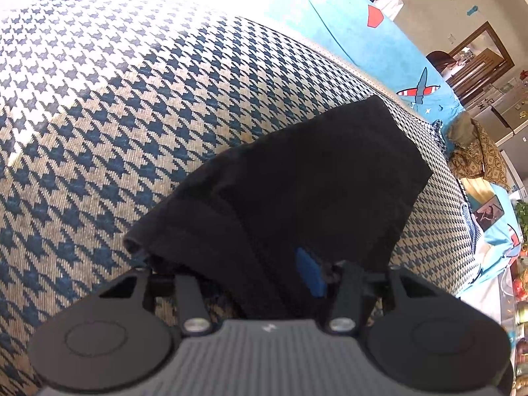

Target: Fold clothes

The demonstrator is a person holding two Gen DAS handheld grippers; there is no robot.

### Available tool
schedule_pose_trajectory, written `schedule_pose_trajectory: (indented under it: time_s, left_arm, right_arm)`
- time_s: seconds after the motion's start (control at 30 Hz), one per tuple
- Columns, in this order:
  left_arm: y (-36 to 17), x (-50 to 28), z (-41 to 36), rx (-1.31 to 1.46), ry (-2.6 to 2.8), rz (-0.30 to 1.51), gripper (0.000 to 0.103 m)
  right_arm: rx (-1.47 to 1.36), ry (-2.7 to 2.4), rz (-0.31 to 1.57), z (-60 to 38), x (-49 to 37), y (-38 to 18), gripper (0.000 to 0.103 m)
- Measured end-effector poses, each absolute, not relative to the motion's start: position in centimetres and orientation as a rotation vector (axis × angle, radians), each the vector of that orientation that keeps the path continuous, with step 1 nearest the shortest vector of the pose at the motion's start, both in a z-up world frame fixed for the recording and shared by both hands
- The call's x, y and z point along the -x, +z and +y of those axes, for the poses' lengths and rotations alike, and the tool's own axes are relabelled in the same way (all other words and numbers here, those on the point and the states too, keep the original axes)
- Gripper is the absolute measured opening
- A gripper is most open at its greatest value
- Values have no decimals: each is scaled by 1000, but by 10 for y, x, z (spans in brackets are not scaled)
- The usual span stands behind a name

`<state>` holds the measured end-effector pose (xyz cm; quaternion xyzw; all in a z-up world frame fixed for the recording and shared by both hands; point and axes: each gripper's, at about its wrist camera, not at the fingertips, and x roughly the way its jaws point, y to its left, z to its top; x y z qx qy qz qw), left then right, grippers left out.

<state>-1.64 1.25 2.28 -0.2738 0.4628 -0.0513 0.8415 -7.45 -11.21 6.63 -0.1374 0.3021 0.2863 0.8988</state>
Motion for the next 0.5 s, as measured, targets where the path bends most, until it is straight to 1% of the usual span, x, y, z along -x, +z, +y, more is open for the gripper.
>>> schedule_pose_trajectory:
  time_s: [0.03, 0.07, 0.1, 0.2, 0.23, 0.3, 0.33, 0.37, 0.4, 0.47, 0.5]
  left_arm:
    - [23, 16, 12, 569, -111, 973, 44]
    - [22, 16, 11, 560, -113, 968, 47]
    - [21, 15, 10, 553, -115, 962, 48]
    - [21, 12, 7, 545, -118, 950, 57]
    - [21, 11, 5, 543, -119, 947, 58]
    - [22, 8, 3, 528, -115, 942, 57]
    - [22, 7, 2, 523, -113, 940, 54]
    - [22, 7, 2, 521, -110, 935, 43]
    - [23, 7, 3, 518, -106, 930, 38]
    - [20, 9, 11, 525, -84, 929, 19]
    - [19, 10, 14, 539, -73, 929, 16]
  right_arm:
    - [286, 580, 620, -112, 76, 66, 29]
    - [288, 555, 621, -113, 74, 67, 17]
    - [264, 544, 628, -116, 72, 67, 13]
    - [182, 538, 656, -125, 65, 70, 11]
    - [182, 539, 654, -126, 65, 70, 10]
    - [188, 543, 646, -126, 67, 71, 10]
    - [192, 547, 640, -125, 68, 71, 10]
    - [195, 551, 634, -125, 69, 72, 10]
    - [197, 556, 629, -124, 70, 72, 10]
    - [200, 566, 622, -122, 72, 74, 9]
    - [197, 575, 622, -122, 73, 74, 9]
